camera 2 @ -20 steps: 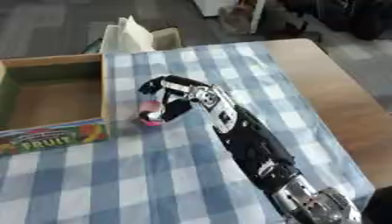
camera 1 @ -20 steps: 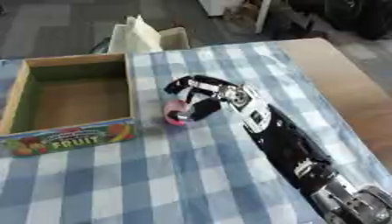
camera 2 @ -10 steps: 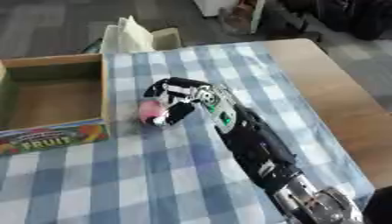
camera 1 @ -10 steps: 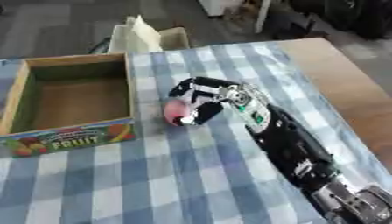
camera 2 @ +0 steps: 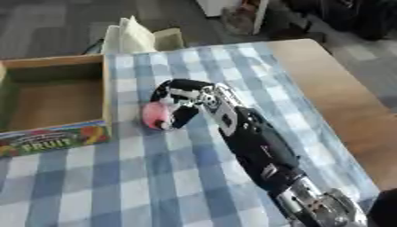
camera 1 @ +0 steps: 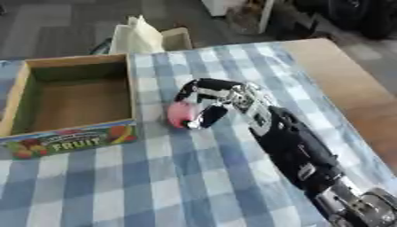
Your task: Pick up objects on the table and place them in the box.
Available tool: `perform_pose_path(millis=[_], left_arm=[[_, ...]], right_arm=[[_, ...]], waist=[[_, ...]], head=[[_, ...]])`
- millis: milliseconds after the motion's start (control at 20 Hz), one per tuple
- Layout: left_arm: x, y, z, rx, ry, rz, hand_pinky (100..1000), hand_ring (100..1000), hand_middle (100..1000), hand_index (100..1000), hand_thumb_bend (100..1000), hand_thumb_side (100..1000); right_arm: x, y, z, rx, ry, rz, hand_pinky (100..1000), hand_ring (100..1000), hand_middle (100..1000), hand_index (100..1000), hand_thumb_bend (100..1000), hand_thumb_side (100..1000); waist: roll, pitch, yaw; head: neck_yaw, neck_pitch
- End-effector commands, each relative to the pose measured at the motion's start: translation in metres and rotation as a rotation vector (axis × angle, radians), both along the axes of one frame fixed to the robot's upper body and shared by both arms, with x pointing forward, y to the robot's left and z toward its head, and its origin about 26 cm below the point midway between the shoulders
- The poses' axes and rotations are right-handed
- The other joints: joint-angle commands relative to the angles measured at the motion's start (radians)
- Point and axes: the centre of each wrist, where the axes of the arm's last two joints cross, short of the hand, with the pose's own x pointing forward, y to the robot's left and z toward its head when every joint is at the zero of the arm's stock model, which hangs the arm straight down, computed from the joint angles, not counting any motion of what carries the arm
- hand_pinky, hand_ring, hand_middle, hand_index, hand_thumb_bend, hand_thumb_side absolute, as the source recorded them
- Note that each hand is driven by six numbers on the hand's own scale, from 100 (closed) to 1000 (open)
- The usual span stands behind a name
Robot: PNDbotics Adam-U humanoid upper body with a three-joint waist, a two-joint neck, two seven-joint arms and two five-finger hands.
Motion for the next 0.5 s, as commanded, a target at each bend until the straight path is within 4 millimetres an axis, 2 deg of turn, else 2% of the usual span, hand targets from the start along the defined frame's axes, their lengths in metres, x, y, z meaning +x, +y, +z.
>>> perform_pose_path(millis=[50,150,200,250,350,500], left_arm=[[-0.0003,0.0033,0.0069,0.019,-0.023,0.003,691,489,520,557,100,865],[-0.0003,0.0032,0.0068,0.019,-0.023,0.003,691,489,521,557,100,866],[-0.0003,0.0031,0.0068,0.018,-0.023,0.003,691,489,521,557,100,866],[-0.0002,0.0030,0.0068,0.018,-0.023,0.002,691,489,521,557,100,866],[-0.0002,0.0030,0.0070,0.018,-0.024,0.002,691,489,520,557,100,865],[-0.0002,0.0031,0.0071,0.018,-0.024,0.002,691,489,520,556,100,865]], right_arm=[[0.0026,-0.0001,0.0111,-0.022,-0.047,-0.006,659,833,709,787,287,242],[0.0028,0.0011,0.0100,-0.028,-0.054,-0.006,652,818,664,756,248,149],[0.0030,0.0018,0.0095,-0.032,-0.058,-0.006,652,818,664,756,248,149],[0.0031,0.0023,0.0089,-0.037,-0.062,-0.007,641,799,618,721,201,100],[0.0034,0.0030,0.0084,-0.043,-0.075,-0.012,617,763,538,640,139,100],[0.0035,0.0031,0.0092,-0.031,-0.112,-0.029,579,720,448,534,101,100]], waist=[[0.003,-0.019,0.000],[0.003,-0.019,0.001],[0.003,-0.020,0.001],[0.003,-0.020,0.001],[0.003,-0.020,0.002],[0.004,-0.020,0.002]], head=[[-0.004,0.007],[-0.005,0.007],[-0.005,0.007],[-0.005,0.007],[-0.005,0.007],[-0.005,0.007]])
